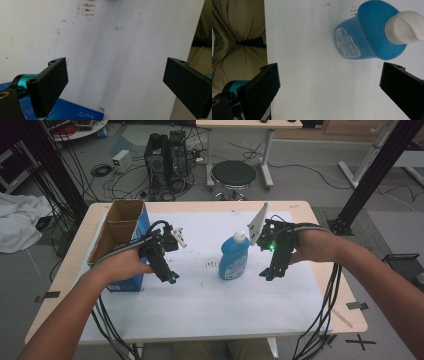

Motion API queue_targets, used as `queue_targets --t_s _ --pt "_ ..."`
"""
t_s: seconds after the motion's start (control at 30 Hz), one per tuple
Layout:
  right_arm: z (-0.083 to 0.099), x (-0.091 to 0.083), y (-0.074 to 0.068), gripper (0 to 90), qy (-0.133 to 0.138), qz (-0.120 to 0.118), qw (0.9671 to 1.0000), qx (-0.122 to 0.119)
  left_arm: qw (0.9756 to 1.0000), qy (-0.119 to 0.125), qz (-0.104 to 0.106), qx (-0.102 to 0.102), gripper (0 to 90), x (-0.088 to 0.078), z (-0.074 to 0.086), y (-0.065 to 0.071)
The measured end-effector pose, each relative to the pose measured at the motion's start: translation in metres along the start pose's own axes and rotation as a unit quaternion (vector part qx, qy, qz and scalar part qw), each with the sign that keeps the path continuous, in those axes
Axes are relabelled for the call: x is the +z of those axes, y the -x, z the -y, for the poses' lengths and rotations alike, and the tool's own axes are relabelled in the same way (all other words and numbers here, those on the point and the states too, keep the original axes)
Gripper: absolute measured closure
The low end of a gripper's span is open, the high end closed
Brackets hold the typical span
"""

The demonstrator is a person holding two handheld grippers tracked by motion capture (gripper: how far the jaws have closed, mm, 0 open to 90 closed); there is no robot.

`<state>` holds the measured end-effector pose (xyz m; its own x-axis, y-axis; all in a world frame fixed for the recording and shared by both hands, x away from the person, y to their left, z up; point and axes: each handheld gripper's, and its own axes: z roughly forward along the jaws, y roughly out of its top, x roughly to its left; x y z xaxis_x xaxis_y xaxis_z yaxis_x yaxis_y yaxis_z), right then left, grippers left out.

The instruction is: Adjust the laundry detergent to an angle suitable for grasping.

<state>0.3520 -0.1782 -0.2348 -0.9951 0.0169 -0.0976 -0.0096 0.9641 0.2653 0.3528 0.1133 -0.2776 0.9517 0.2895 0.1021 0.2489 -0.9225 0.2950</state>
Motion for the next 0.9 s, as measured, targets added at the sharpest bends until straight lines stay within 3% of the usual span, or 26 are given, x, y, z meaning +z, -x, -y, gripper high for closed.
queue_targets --t_s 0.03,0.23,0.8,0.9 --pt "0.0000 0.0000 0.0000 1.9 0.000 0.000 1.0000 0.000 0.9998 -0.013 -0.003 0.013 5.9 -0.0017 -0.0004 -0.0018" --pt "0.0027 -0.0013 0.0003 1.9 0.002 0.001 1.0000 0.005 1.0000 -0.006 0.000 0.004 5.9 -0.0014 -0.0007 -0.0028" --pt "0.0055 -0.0033 -0.0002 1.9 0.002 0.002 1.0000 -0.004 1.0000 -0.005 -0.005 0.006 5.9 -0.0013 -0.0027 -0.0009" --pt "0.0047 -0.0033 -0.0021 1.9 0.001 0.001 1.0000 -0.001 1.0000 0.004 -0.006 -0.005 5.9 -0.0008 -0.0018 0.0010"
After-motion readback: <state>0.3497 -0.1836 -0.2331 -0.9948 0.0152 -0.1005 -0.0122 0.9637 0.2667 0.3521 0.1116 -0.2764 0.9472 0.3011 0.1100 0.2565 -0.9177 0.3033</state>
